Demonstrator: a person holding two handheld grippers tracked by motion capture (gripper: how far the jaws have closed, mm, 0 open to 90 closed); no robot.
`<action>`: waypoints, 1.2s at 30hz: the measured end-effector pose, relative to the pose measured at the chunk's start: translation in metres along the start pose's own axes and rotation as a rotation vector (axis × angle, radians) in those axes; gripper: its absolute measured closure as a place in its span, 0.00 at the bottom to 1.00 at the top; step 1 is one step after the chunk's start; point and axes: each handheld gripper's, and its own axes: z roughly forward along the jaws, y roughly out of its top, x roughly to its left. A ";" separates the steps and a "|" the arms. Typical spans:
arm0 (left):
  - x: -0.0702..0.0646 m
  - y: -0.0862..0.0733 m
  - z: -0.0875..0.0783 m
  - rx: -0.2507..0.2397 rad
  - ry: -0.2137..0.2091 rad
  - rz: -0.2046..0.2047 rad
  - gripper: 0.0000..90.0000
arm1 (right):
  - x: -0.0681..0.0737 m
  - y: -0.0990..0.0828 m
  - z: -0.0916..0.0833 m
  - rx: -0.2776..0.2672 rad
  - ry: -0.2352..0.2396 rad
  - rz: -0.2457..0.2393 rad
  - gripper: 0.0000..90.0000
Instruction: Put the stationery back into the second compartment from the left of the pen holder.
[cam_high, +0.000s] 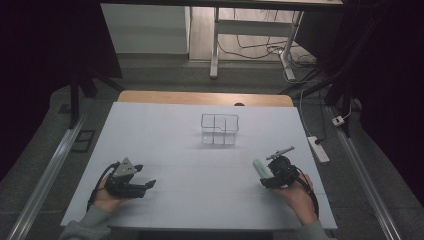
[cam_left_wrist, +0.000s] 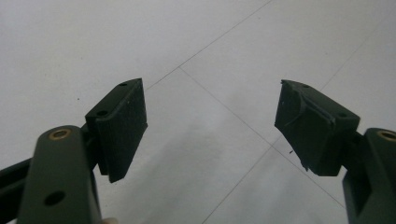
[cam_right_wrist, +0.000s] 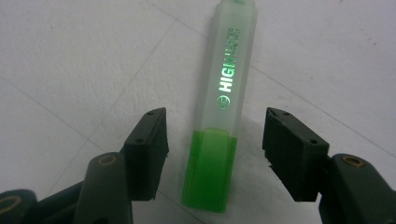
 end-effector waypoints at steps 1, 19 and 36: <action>0.000 0.000 0.000 0.000 0.000 0.000 0.28 | 0.000 0.000 0.002 0.010 -0.007 0.005 0.48; 0.000 0.000 -0.002 -0.008 0.005 0.000 0.28 | 0.000 0.003 0.008 0.056 -0.023 0.019 0.73; 0.000 0.000 -0.003 -0.013 0.008 0.002 0.28 | 0.000 0.002 -0.002 -0.007 0.011 -0.031 0.75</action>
